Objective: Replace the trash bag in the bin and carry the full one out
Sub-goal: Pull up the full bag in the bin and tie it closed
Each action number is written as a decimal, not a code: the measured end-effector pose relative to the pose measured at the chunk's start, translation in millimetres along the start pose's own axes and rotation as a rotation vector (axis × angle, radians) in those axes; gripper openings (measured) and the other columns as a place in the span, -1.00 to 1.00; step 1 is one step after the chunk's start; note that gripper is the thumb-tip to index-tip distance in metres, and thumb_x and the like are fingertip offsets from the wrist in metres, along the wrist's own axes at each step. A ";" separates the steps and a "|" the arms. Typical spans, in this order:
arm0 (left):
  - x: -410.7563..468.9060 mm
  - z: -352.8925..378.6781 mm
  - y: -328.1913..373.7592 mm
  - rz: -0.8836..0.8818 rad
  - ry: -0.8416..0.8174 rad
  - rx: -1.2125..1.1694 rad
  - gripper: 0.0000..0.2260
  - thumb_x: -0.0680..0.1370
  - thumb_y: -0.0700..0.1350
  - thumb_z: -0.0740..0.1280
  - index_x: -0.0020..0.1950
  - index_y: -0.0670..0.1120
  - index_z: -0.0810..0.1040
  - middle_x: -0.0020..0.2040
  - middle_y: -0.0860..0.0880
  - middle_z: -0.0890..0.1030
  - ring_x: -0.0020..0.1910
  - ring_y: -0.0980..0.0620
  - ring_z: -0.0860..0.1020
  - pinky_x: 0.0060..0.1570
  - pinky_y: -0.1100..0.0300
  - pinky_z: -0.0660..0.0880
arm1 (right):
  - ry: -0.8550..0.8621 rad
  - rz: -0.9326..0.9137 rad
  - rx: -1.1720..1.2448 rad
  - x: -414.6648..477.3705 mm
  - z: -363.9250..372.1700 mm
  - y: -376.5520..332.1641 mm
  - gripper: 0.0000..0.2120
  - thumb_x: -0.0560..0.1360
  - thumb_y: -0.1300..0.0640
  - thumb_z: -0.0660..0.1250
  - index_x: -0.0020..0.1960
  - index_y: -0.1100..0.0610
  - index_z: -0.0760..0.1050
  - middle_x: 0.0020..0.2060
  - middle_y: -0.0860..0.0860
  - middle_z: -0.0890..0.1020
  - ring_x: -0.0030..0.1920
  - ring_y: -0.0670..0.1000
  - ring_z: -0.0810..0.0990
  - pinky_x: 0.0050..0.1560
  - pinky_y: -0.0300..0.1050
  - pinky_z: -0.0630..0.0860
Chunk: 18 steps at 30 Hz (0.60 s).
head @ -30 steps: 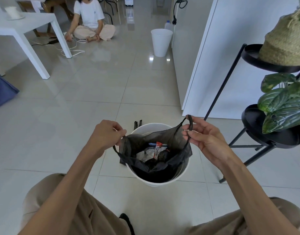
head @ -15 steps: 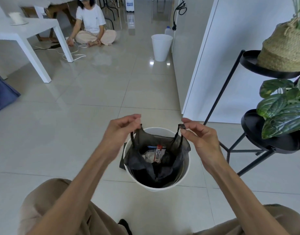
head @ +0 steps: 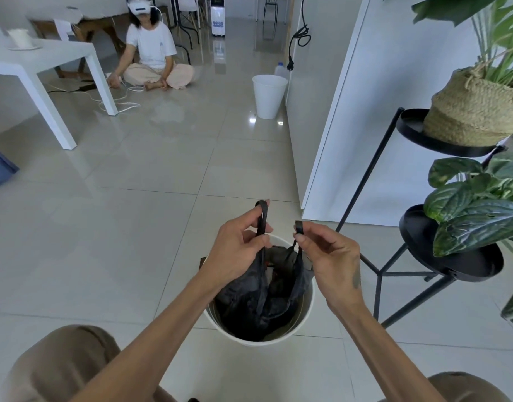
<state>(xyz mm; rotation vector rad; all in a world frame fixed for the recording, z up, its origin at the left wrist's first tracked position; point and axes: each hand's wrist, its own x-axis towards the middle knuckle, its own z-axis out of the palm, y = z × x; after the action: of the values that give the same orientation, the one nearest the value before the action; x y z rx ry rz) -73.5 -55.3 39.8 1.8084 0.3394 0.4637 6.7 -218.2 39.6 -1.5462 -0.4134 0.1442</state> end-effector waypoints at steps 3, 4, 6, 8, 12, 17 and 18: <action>-0.8 3.3 -3.0 0.032 0.010 -0.003 -0.50 0.60 -0.29 0.34 0.43 0.17 0.41 -0.08 -0.12 0.63 -0.24 -0.06 0.68 0.03 0.25 0.58 | 0.000 -0.058 -0.048 1.7 1.4 -0.1 -0.75 0.44 0.34 0.48 0.11 0.21 0.69 -0.05 0.04 0.75 -0.04 0.00 0.71 0.10 -0.10 0.63; -0.3 4.0 -3.9 0.040 0.014 0.009 -0.52 0.61 -0.28 0.33 0.43 0.16 0.43 -0.12 -0.10 0.63 -0.29 -0.05 0.65 0.03 0.18 0.59 | -0.002 -0.086 -0.075 1.9 2.0 0.1 -0.75 0.44 0.34 0.49 0.11 0.19 0.69 -0.05 0.04 0.74 -0.05 0.00 0.70 0.09 -0.09 0.63; 0.2 3.7 -7.0 0.053 0.004 0.044 -0.58 0.63 -0.26 0.30 0.42 0.12 0.47 -0.18 -0.02 0.64 -0.37 -0.01 0.56 -0.08 0.16 0.58 | -0.004 -0.118 -0.104 1.2 3.2 0.6 -0.74 0.43 0.34 0.49 0.10 0.15 0.69 -0.07 0.02 0.74 -0.06 -0.01 0.70 0.07 -0.09 0.63; -1.1 2.1 -7.3 0.083 -0.028 0.066 -0.64 0.65 -0.25 0.25 0.39 0.06 0.49 -0.17 0.00 0.67 -0.40 0.03 0.49 -0.20 0.23 0.52 | 0.002 -0.117 -0.105 0.6 3.0 -1.9 -0.73 0.43 0.34 0.50 0.08 0.11 0.69 -0.10 0.01 0.73 -0.09 -0.03 0.70 0.06 -0.10 0.64; -5.0 -2.8 -7.5 0.082 -0.118 0.084 -0.76 0.69 -0.24 0.15 0.32 -0.02 0.43 -0.14 0.00 0.67 -0.36 -0.01 0.42 -0.23 0.08 0.48 | -0.038 -0.074 -0.117 2.3 -0.1 -7.3 -0.61 0.42 0.34 0.51 0.10 -0.04 0.54 -0.19 0.02 0.70 -0.14 -0.03 0.69 -0.01 -0.23 0.63; -6.0 -3.4 -9.1 0.061 -0.095 0.102 -0.87 0.69 -0.20 0.15 0.21 -0.03 0.31 -0.17 0.04 0.68 -0.32 -0.28 0.44 -0.18 -0.10 0.48 | -0.097 -0.059 -0.140 -0.1 -0.2 -4.0 -0.69 0.40 0.31 0.53 -0.03 -0.08 0.68 -0.19 -0.10 0.74 -0.14 -0.10 0.69 0.01 -0.21 0.63; -5.5 -2.9 -9.2 0.050 -0.091 0.111 -0.88 0.69 -0.20 0.16 0.21 -0.04 0.33 -0.17 0.06 0.68 -0.31 -0.29 0.45 -0.17 -0.11 0.49 | -0.114 -0.081 -0.156 -1.7 -1.5 -4.2 -0.70 0.40 0.31 0.53 -0.05 -0.08 0.69 -0.19 -0.13 0.74 -0.14 -0.12 0.70 0.00 -0.23 0.62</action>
<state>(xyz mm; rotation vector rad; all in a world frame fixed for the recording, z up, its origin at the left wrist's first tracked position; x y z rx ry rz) -79.6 -52.8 30.9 1.9432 0.2620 0.4017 5.0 -220.4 43.5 -1.6768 -0.5882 0.1405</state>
